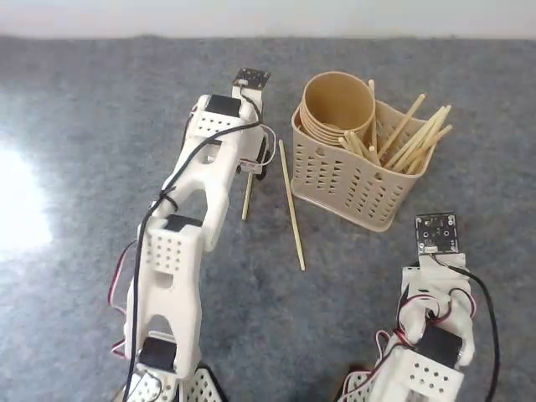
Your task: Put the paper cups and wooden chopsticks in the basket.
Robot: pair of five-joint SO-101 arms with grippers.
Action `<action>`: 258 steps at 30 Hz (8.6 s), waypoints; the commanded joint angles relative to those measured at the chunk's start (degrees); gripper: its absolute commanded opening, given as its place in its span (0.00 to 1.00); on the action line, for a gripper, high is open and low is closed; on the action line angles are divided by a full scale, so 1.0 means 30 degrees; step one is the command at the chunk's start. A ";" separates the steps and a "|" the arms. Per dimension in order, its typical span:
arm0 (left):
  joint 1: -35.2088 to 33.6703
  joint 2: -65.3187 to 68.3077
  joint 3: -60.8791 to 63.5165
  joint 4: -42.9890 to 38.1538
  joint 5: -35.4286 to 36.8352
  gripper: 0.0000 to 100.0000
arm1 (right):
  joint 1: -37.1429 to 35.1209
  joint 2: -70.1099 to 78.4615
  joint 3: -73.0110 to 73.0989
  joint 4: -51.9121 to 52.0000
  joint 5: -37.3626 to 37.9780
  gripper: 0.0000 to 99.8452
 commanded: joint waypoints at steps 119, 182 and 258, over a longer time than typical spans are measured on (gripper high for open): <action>-0.5304 -3.9443 3.2249 -0.7795 0.0440 0.01 | -1.8388 4.4000 -3.5253 0.7165 -0.5040 0.13; -0.5304 -3.9443 3.2278 -0.7824 0.0440 0.01 | -1.7099 4.6081 -3.6484 0.8484 -0.2755 0.08; -0.1788 -3.9473 3.1516 -1.2864 0.2110 0.01 | -0.8894 2.6593 -4.3341 1.1092 -0.0967 0.01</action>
